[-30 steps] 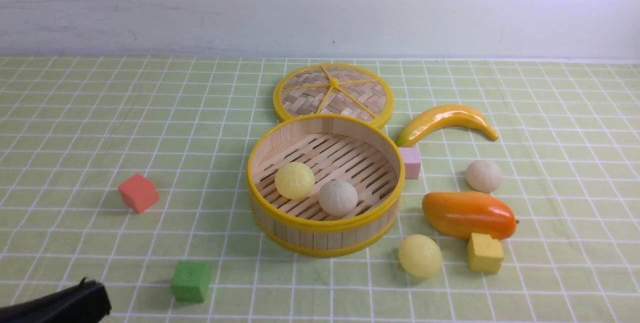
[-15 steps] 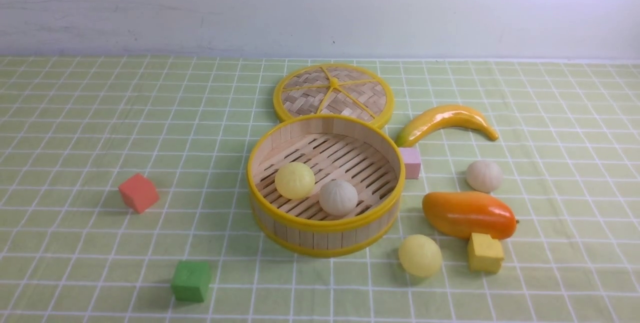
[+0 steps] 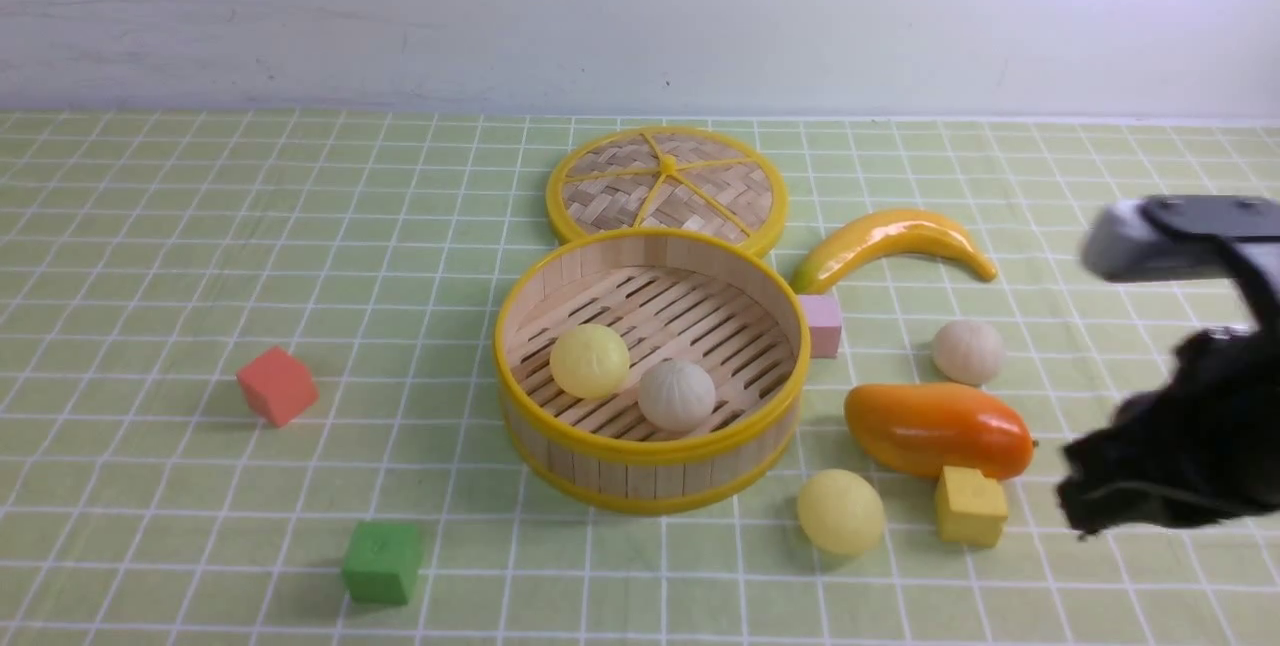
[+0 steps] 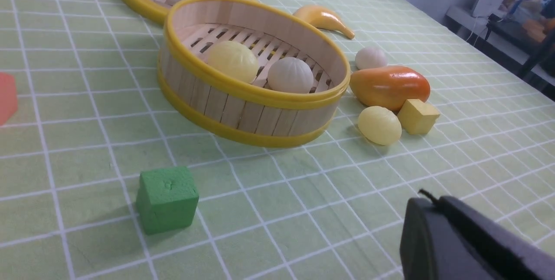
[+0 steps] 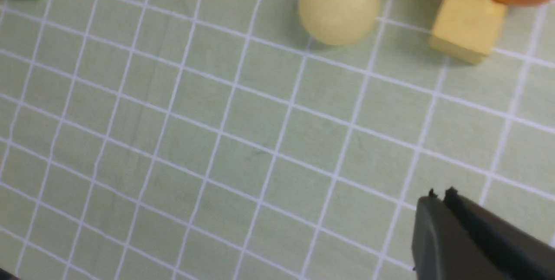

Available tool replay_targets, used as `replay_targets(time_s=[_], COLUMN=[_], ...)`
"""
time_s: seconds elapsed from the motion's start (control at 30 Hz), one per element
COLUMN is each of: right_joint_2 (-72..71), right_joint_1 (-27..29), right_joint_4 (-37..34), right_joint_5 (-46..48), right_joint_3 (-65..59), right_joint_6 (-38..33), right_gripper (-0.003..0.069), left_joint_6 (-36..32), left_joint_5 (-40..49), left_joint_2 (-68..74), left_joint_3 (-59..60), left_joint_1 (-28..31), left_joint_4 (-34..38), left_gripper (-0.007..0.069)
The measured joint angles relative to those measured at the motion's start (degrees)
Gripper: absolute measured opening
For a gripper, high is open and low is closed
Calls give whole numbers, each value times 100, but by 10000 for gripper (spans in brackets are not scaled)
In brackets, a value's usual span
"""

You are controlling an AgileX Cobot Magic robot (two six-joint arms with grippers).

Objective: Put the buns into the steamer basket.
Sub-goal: Use the right arm to grab a steamed stuffed bun

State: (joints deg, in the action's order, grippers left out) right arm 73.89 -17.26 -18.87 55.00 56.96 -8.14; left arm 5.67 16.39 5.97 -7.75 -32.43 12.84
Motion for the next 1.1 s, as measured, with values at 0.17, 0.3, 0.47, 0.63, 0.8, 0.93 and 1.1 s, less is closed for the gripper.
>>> replay_targets(time_s=[0.17, 0.3, 0.47, 0.63, 0.8, 0.93, 1.1], right_joint_2=[1356, 1967, 2630, 2778, 3000, 3210, 3235], right_joint_1=[-800, -937, -919, -903, -877, -851, -851], right_joint_4=[538, 833, 944, 959, 959, 961, 966], right_joint_5=[-353, -537, -827, -1412, -1642, -1659, -1590], right_joint_3=[636, 904, 1193, 1233, 1265, 1265, 1271], right_joint_6=[515, 814, 1036, 1056, 1163, 1185, 1131], right_gripper=[49, 114, 233, 312, 304, 258, 120], left_joint_6=[0, 0, 0, 0, 0, 0, 0], left_joint_5=[0, 0, 0, 0, 0, 0, 0], left_joint_2=[0, 0, 0, 0, 0, 0, 0], left_joint_3=[0, 0, 0, 0, 0, 0, 0], left_joint_1=[0, 0, 0, 0, 0, 0, 0], left_joint_4=[0, 0, -6, -6, -6, -6, -11], left_gripper=[-13, -13, -13, -13, -13, -13, -13])
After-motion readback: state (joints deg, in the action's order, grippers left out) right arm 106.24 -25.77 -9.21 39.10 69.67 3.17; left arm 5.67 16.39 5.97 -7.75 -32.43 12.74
